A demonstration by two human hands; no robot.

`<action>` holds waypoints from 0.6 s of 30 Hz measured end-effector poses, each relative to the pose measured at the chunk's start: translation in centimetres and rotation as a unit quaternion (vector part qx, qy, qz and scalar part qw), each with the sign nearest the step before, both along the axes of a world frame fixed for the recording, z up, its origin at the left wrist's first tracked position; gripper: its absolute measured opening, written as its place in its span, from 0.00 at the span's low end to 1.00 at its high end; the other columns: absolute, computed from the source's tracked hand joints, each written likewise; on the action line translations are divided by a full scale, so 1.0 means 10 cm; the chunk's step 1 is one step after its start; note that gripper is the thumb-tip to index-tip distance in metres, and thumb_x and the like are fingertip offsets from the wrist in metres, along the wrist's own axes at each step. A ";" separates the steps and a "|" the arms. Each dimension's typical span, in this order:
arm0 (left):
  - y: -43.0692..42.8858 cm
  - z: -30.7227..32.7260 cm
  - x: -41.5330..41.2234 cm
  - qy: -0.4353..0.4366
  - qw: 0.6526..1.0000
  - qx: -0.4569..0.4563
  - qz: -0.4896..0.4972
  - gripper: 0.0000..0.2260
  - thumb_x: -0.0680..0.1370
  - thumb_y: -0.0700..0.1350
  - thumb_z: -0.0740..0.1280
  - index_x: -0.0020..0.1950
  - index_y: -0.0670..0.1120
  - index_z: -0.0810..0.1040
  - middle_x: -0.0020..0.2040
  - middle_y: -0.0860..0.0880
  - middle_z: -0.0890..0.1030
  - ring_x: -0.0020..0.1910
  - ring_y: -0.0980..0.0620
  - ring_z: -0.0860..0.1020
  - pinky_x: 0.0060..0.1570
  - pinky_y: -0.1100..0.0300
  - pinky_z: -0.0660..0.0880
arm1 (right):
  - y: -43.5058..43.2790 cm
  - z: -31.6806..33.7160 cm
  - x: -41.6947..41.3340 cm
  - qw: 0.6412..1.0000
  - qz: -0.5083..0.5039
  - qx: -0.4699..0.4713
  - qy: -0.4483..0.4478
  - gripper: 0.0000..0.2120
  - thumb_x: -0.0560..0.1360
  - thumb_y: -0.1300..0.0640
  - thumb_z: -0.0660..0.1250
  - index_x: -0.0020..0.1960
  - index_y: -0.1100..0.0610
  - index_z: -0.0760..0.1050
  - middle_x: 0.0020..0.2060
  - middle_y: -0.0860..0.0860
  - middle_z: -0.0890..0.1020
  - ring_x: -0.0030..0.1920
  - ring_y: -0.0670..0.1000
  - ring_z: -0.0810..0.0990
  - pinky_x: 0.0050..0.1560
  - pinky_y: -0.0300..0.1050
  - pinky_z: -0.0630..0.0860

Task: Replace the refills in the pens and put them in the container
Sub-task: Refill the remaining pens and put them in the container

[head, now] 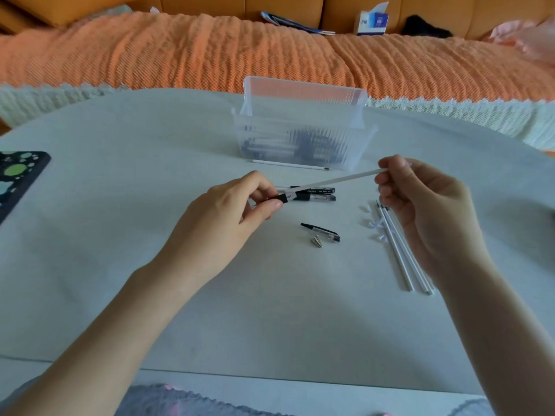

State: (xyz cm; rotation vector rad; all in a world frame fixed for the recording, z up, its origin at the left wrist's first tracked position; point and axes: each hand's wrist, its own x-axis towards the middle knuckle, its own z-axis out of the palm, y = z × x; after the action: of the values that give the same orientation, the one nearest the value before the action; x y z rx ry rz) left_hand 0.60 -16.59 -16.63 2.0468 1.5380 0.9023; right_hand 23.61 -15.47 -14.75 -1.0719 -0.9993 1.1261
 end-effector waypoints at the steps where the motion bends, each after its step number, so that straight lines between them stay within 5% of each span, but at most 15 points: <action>1: 0.00 0.00 0.00 -0.001 1.000 -0.001 0.001 0.07 0.75 0.55 0.62 0.47 0.53 0.74 0.41 0.59 0.79 0.35 0.57 0.76 0.42 0.52 0.75 | 0.00 -0.01 0.00 1.000 -0.007 0.001 0.001 0.07 0.71 0.54 0.66 0.40 0.57 0.81 0.31 0.49 0.80 0.33 0.45 0.74 0.38 0.34 0.73; 18: 0.00 0.00 -0.01 -0.006 1.000 0.006 0.006 0.07 0.75 0.54 0.63 0.47 0.52 0.74 0.41 0.60 0.78 0.35 0.56 0.76 0.42 0.51 0.75 | 0.05 -0.08 0.03 1.000 -0.025 0.002 0.011 0.08 0.77 0.59 0.62 0.42 0.59 0.78 0.30 0.49 0.79 0.32 0.45 0.74 0.36 0.34 0.72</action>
State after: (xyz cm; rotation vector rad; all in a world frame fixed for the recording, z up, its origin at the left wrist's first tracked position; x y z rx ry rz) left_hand 0.48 -16.59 -16.62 2.0399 1.5434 0.9284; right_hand 23.96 -14.99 -15.60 -1.0732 -0.9523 1.0920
